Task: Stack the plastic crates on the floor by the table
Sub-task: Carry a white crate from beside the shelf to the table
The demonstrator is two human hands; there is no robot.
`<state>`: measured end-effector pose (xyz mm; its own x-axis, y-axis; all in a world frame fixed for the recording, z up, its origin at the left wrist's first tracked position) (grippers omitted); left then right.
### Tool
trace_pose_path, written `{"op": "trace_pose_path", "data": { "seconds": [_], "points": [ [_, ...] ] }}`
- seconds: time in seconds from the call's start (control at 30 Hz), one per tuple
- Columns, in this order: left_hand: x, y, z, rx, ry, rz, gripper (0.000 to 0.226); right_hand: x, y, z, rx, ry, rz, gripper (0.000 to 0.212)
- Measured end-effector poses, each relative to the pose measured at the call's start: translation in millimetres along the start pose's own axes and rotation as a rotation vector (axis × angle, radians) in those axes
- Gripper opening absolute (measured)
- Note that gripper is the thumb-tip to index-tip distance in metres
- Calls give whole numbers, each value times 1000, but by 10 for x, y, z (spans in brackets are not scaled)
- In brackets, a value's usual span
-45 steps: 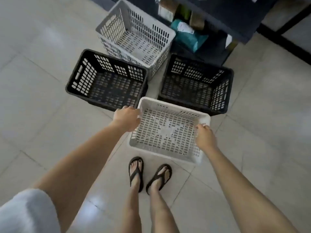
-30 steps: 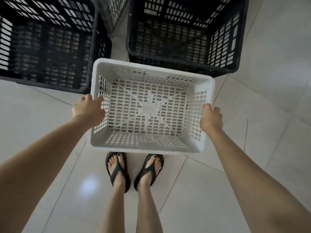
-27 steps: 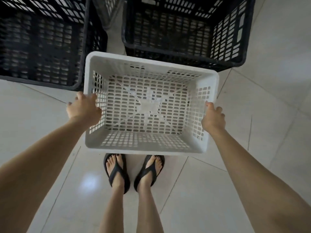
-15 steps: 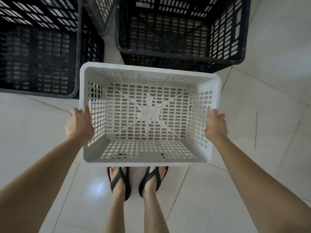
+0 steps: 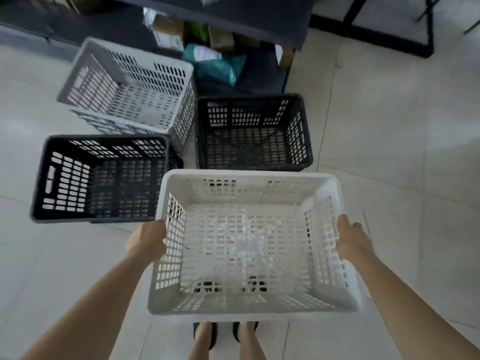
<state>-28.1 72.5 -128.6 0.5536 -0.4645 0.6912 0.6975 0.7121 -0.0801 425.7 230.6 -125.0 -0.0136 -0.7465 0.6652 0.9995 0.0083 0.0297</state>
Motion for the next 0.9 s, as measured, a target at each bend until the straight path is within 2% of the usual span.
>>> {"op": "trace_pose_path", "data": {
  "seconds": [0.2,0.4,0.67,0.83,0.9],
  "points": [
    [746,347,1149,-40,66,-93,27,673,314,1125,-89,89,19,26],
    [1424,923,2053,-65,160,-193,20,969,727,2145,-170,176,68,22],
    [1870,2060,2680,-26,239,-278,22,716,1551,3243,-235,331,81,36],
    [1725,2979,2894,-64,218,-323,18,259,2125,3689,-317,309,9,71],
    [1626,3389,3011,-79,199,-343,18,68,2347,3890,-334,313,-29,68]
  ]
}}
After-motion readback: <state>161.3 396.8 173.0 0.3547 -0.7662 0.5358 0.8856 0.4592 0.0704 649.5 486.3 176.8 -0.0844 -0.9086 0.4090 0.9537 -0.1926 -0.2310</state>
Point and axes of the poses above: each hand's wrist, its own x-axis away from the middle knuckle, its own z-axis out of the back of the hand, y = z × x, the point moved 9 cm from there along -x, towards the middle knuckle, and after that the axes turned 9 degrees about z, right-handed, at the moved point
